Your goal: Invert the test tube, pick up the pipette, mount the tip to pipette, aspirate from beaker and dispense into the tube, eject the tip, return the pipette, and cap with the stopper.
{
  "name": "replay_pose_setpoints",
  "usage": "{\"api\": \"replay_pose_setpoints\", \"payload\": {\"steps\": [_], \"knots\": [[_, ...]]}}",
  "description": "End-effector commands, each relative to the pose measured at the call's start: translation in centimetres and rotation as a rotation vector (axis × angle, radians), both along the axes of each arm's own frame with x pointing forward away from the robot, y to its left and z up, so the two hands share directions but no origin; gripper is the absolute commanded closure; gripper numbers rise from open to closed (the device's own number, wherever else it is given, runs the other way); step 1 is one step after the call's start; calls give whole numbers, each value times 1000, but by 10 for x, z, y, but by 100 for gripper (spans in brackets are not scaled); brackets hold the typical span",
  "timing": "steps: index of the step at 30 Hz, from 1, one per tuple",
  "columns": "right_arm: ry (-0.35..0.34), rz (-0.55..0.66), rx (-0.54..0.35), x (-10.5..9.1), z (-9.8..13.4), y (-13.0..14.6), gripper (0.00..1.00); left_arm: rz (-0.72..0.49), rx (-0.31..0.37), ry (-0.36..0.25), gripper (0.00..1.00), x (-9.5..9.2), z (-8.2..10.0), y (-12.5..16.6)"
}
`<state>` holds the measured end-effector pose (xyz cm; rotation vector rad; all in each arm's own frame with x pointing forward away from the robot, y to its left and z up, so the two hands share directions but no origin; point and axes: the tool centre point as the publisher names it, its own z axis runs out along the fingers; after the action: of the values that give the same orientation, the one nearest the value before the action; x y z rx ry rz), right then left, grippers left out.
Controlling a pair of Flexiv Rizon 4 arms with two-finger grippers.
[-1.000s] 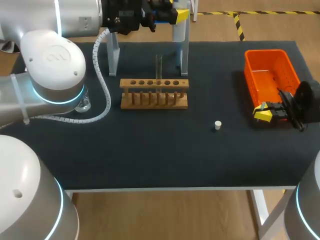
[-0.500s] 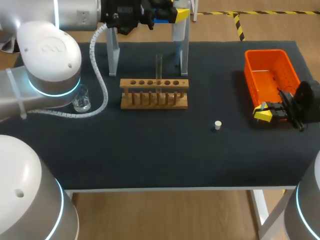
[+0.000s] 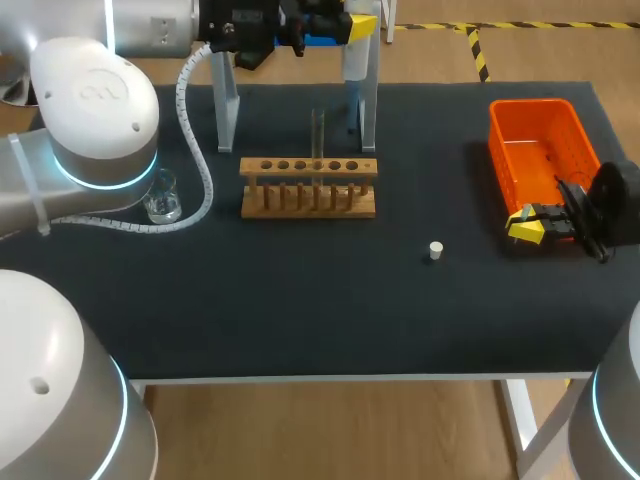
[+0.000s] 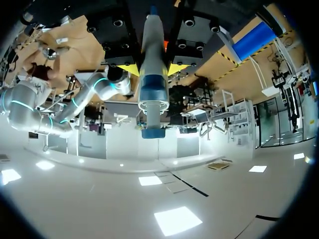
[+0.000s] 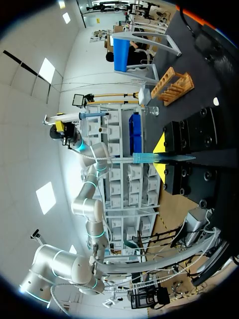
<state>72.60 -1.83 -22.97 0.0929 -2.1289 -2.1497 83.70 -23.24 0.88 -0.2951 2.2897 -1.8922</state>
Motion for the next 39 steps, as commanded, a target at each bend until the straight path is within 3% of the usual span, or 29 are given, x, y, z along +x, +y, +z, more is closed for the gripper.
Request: {"api": "replay_pose_setpoints", "payload": {"steps": [1,19,28,39], "knots": [[-2,-21,-24,4,8,13,100,-6,-1,0,100,1,0,2],[-20,-17,-55,46,23,102,100,-6,-1,0,100,1,0,2],[-53,-15,-27,63,38,134,100,-6,-1,0,100,1,0,2],[-35,-17,-15,78,35,162,100,-6,-1,0,100,1,0,2]]}}
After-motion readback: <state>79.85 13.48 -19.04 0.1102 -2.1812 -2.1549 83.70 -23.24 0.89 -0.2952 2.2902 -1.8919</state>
